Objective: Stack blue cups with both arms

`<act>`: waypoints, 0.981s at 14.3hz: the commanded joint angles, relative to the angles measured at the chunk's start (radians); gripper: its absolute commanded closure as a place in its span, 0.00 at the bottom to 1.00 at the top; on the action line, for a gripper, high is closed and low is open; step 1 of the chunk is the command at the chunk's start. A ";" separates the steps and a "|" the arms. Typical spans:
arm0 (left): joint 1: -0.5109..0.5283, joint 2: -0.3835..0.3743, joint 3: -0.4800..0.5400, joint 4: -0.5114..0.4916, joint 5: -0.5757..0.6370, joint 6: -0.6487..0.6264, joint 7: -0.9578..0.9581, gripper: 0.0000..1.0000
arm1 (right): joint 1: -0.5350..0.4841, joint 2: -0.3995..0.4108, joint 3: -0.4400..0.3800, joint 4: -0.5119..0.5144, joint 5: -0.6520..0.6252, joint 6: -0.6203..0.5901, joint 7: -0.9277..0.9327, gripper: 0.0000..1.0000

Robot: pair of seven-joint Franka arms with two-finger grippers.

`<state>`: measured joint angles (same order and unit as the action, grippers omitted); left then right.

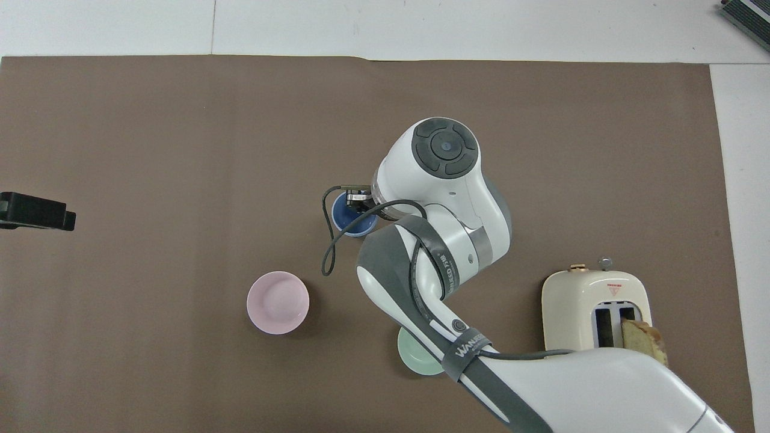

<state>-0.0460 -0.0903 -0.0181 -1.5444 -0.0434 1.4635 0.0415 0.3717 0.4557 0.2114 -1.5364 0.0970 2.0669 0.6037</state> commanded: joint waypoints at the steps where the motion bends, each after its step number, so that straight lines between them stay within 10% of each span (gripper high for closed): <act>1: 0.011 -0.009 -0.006 0.001 0.010 -0.014 0.014 0.00 | -0.010 -0.006 0.005 -0.018 0.006 0.015 -0.018 0.29; 8: 0.011 -0.009 -0.006 0.001 0.010 -0.014 0.014 0.00 | -0.051 -0.077 -0.004 0.051 -0.013 -0.123 -0.030 0.00; 14: 0.011 -0.009 -0.006 0.003 0.010 -0.014 0.014 0.00 | -0.249 -0.170 -0.006 0.056 -0.019 -0.307 -0.264 0.00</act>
<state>-0.0460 -0.0903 -0.0181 -1.5444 -0.0434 1.4631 0.0415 0.2019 0.3021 0.1970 -1.4730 0.0902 1.7991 0.4401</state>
